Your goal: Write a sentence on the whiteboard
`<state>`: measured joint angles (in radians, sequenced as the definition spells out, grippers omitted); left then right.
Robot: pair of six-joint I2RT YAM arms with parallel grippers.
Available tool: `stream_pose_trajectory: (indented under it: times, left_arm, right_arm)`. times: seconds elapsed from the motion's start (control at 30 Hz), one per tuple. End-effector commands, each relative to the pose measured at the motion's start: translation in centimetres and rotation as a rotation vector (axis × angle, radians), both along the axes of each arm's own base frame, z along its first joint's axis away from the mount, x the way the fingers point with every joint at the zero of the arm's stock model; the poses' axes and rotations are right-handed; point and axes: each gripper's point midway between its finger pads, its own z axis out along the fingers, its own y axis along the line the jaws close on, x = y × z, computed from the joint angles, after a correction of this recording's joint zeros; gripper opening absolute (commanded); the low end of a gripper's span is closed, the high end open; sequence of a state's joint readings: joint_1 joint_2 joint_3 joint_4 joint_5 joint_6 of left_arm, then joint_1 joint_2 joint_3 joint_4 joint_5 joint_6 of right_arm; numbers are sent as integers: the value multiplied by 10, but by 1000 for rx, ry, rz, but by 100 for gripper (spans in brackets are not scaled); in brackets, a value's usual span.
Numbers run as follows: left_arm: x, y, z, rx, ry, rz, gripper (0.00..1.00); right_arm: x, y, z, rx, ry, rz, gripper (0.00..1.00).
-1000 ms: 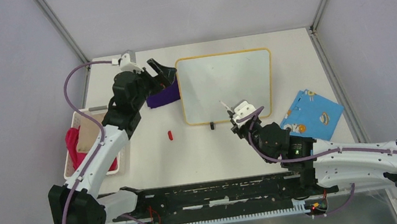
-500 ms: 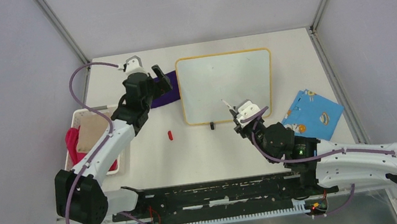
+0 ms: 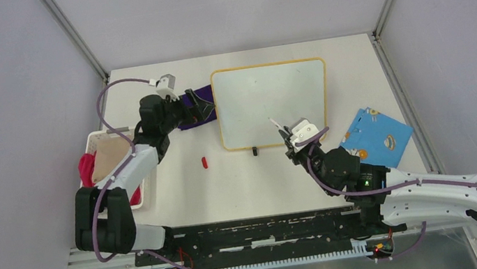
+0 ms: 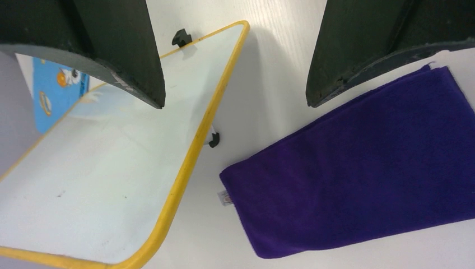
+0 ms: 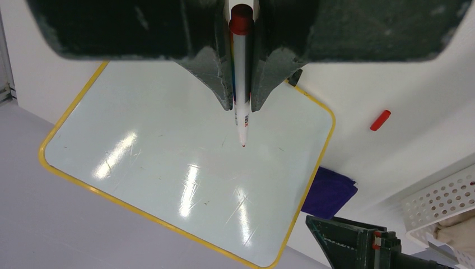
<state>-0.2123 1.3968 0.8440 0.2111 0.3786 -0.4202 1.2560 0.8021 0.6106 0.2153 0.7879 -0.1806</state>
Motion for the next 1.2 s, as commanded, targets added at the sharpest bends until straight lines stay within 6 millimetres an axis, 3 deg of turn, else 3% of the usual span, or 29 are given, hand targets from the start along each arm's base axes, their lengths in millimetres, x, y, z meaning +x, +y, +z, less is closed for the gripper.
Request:
stream_pose_trajectory:
  times: [0.0,0.27,0.43,0.6,0.73,0.83,0.97,1.1,1.17]
  left_arm:
    - [-5,-16,31,-136,-143,-100,100]
    - [-13,-38,26,-229,-149,-251,100]
    - [-2,-46,8,-237,-56,-294,100]
    - [4,-30,2,-198,-64,-179,100]
    - [16,4,7,-115,-90,48,100]
    - [20,36,18,-64,-118,235,100]
    - [19,68,49,-83,-191,430,100]
    - [22,77,88,-160,-255,497,100]
    - [28,71,95,-162,-225,476,98]
  right_arm:
    - [0,-4,7,36,-6,-15,0]
    - [0,-3,4,38,-3,-17,0]
    - [-1,-6,6,44,0,-21,0]
    - [-1,-11,8,50,1,-32,0]
    - [-1,-11,9,54,-3,-31,0]
    - [0,-10,10,51,-5,-30,0]
    - [0,-7,10,50,-8,-21,0]
    - [-1,-5,11,54,-11,-13,0]
    - [-1,-3,12,57,-11,-8,0]
